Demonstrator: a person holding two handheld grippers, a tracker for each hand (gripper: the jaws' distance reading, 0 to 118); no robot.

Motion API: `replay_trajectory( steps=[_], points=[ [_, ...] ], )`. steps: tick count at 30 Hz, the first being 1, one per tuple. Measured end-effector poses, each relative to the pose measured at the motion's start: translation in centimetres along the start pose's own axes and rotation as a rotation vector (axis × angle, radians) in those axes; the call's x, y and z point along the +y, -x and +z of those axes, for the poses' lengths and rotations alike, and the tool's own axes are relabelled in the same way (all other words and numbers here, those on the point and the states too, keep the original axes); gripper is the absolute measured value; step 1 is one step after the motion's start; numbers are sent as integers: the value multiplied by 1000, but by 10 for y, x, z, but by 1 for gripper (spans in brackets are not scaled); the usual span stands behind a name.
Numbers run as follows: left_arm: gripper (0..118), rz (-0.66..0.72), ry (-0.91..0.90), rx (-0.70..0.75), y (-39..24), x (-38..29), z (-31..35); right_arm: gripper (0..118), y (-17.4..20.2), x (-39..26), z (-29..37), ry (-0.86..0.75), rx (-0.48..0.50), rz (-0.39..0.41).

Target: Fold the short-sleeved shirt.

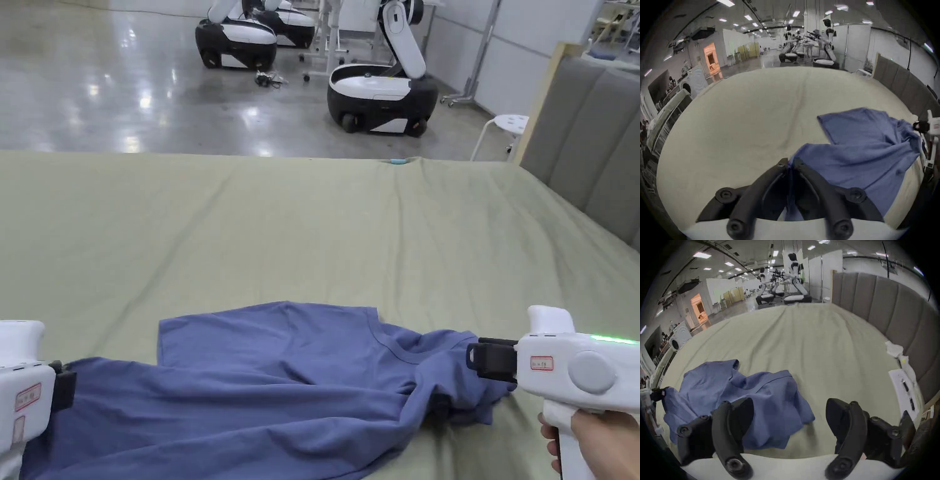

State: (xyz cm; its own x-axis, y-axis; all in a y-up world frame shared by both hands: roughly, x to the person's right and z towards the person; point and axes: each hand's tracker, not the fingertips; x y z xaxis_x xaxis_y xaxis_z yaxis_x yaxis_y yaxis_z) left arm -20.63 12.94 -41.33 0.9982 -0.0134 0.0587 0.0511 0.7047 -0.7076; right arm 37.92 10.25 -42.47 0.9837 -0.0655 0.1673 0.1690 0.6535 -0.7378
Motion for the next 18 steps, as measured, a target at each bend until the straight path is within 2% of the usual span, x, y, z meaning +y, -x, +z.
replay_trajectory(
  steps=[3, 4, 6, 7, 8, 11, 14, 18],
  points=[
    [4, -6, -6, -5, 0, 1, 6, 98, -3, -4, -21, 91, 21, -29],
    [4, -8, -3, 0, 0, 1, 5, 87, -5, -5, -25, 147, 52, -69],
    [4, 5, 9, 1, 6, 1, -3, 13, -10, -8, -25, 146, 120, -155],
    [4, 21, 14, -4, 8, 1, -4, 13, -9, -6, -16, 105, 93, -160],
    [4, 26, 18, -4, 11, 2, -4, 13, -7, -4, -9, 104, 97, -129],
    [3, 20, 14, 3, 17, 14, 3, 13, 8, 15, 26, 22, 60, 5],
    [3, 32, -62, -30, 25, 40, 34, 13, 20, 46, 72, -77, 80, 67],
    [3, -1, -188, 8, 36, 92, 83, 13, 44, 94, 136, -196, 106, 129]
  ],
)
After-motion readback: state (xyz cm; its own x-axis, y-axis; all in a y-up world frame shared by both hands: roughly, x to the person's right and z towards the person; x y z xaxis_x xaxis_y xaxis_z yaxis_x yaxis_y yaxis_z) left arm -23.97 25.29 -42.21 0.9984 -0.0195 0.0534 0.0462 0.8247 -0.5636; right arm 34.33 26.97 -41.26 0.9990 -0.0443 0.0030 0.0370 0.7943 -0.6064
